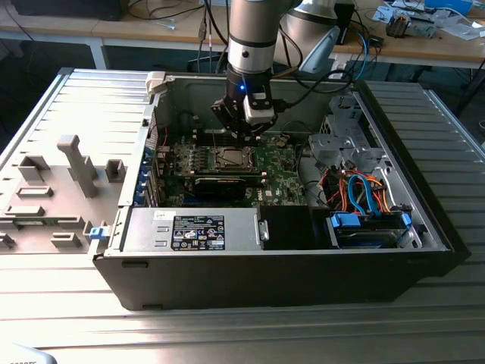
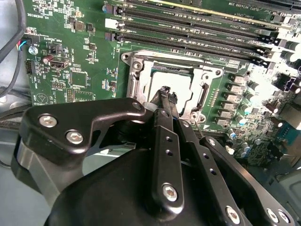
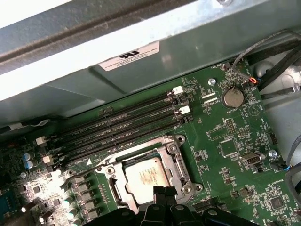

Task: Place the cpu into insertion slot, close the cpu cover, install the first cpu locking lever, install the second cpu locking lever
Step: 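Install the first cpu locking lever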

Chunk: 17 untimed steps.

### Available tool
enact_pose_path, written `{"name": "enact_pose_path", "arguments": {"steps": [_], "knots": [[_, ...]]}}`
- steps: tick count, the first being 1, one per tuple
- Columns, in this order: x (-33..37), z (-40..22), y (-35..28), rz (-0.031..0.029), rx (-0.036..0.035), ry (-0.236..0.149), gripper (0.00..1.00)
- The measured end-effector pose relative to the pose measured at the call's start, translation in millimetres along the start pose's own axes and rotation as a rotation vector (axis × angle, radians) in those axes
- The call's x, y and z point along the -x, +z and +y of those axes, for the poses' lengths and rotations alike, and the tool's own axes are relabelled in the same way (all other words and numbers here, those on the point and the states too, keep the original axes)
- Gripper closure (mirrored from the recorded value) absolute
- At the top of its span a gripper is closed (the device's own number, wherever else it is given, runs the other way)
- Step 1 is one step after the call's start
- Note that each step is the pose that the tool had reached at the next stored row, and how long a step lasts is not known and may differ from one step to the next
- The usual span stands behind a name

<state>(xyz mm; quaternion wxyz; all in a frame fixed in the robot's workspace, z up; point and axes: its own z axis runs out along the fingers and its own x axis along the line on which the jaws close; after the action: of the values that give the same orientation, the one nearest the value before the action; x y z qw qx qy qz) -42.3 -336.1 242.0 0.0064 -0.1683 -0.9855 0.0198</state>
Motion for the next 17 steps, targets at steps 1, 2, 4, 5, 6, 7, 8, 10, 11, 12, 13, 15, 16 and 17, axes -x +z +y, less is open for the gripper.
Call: {"name": "enact_pose_path", "arguments": {"steps": [1, 2, 4, 5, 6, 7, 8, 10, 11, 12, 13, 15, 16, 17], "knots": [[0.0, 0.0, 0.0, -0.0002, 0.0, -0.004, 0.89], [0.0, 0.0, 0.0, -0.0003, 0.0, -0.007, 0.89], [0.0, 0.0, 0.0, -0.0007, -0.0001, -0.016, 0.89], [0.0, 0.0, 0.0, -0.0008, -0.0001, -0.02, 0.89], [0.0, 0.0, 0.0, -0.0011, -0.0002, -0.026, 0.89], [0.0, 0.0, 0.0, -0.0013, -0.0001, -0.03, 0.89], [0.0, 0.0, 0.0, -0.0018, -0.0003, -0.042, 0.89], [0.0, 0.0, 0.0, -0.0023, -0.0003, -0.054, 0.89], [0.0, 0.0, 0.0, -0.0026, 0.0, -0.065, 0.89], [0.0, 0.1, 0.0, -0.0024, 0.0016, -0.071, 0.89], [-0.1, 0.1, 0.0, -0.0015, 0.0051, -0.079, 0.89], [0.0, 0.0, 0.0, -0.0013, 0.0075, -0.094, 0.89], [0.0, 0.0, 0.0, -0.0007, 0.0105, -0.102, 0.89], [0.0, 0.0, 0.0, 0.0002, 0.0136, -0.105, 0.89]]}}
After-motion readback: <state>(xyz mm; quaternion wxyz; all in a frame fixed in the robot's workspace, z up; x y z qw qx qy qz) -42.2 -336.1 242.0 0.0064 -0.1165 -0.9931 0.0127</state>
